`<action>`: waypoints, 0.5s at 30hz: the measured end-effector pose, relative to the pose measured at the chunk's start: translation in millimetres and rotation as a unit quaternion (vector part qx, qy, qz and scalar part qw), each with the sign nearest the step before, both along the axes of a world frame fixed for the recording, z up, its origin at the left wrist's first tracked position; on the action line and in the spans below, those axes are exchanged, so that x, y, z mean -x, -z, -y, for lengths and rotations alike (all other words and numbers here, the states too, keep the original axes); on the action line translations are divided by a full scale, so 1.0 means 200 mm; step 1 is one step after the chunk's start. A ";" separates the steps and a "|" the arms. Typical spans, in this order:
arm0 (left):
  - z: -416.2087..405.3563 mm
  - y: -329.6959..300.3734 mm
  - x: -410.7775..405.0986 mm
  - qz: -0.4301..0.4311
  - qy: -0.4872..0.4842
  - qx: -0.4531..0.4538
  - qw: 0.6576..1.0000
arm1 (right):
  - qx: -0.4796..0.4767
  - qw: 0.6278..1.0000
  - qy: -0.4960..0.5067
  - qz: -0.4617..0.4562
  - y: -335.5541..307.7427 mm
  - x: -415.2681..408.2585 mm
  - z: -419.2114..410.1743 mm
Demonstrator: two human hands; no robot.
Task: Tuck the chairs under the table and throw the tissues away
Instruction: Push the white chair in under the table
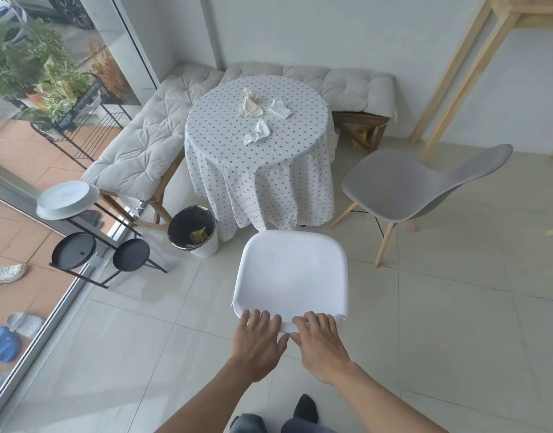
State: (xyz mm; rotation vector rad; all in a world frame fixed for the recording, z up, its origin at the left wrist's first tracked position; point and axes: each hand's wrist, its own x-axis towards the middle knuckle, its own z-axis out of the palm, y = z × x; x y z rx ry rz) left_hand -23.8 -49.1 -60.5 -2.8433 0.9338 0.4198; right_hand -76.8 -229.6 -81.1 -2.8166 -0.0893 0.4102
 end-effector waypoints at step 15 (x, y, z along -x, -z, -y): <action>-0.03 -0.01 -0.38 0.003 -0.031 -0.001 1.000 | 0.003 0.999 -0.040 0.007 0.01 -0.43 -0.01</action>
